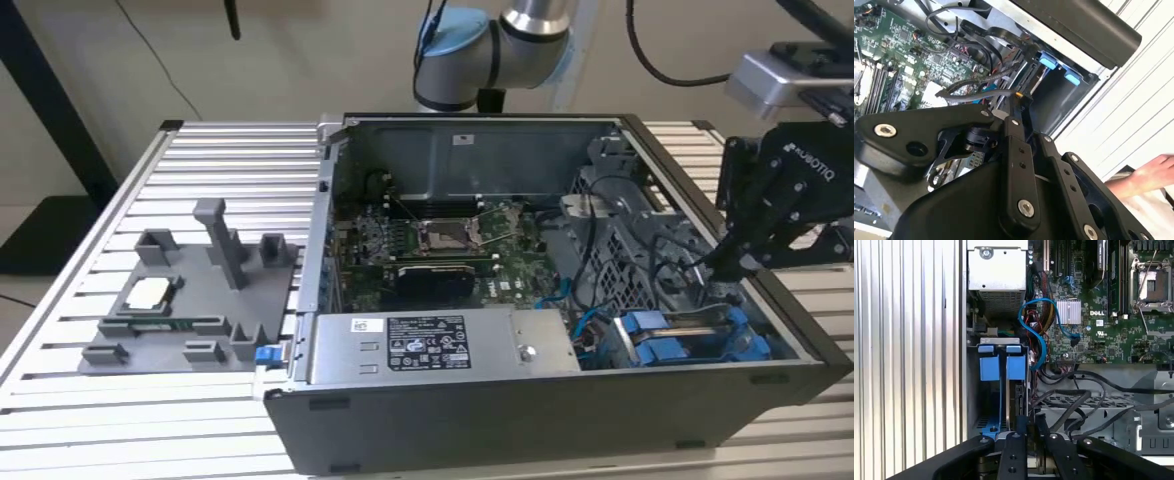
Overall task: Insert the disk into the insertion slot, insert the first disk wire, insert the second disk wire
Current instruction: 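Insert the first disk wire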
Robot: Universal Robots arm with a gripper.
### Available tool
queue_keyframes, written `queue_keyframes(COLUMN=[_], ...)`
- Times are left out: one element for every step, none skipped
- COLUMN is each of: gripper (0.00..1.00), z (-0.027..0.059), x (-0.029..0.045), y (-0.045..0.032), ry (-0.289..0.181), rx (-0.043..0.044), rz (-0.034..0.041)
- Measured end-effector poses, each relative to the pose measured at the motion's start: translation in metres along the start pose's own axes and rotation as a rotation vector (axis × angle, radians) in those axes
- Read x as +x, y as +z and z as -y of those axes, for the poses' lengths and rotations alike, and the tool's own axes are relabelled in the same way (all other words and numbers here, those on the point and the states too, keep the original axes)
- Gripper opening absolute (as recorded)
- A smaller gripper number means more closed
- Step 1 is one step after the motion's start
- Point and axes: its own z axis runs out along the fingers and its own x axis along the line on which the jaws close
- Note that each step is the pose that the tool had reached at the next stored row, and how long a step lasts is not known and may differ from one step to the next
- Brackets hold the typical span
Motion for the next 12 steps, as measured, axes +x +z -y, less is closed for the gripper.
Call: queue_keyframes(gripper=[0.19,0.19,0.19,0.19,0.19,0.19,0.19,0.19,0.19,0.19,0.19,0.19], z=[0.0001,0.0002,0.0003,0.0004,0.0006,0.0007,0.0013,0.0010,0.0010,0.0010,0.0012,0.0018], x=[0.0000,0.0001,0.0000,0.0001,0.0002,0.0002,0.0004,0.0005,0.0003,0.0002,0.0001,-0.0005], y=[0.0018,0.0037,0.0051,0.0070,0.0089,0.0105,0.0212,0.0169,0.0164,0.0185,0.0202,0.0312], ry=[0.000,0.000,0.000,0.000,0.000,0.000,0.000,0.000,0.000,0.000,0.000,0.000], rx=[-0.0001,-0.0001,0.0000,0.0000,-0.0001,0.0000,-0.0001,0.0000,0.0001,0.0010,0.0017,0.0059], rz=[0.0006,0.0005,-0.0001,0.0001,0.0002,-0.0002,-0.0003,-0.0008,-0.0011,-0.0008,-0.0011,-0.0019])
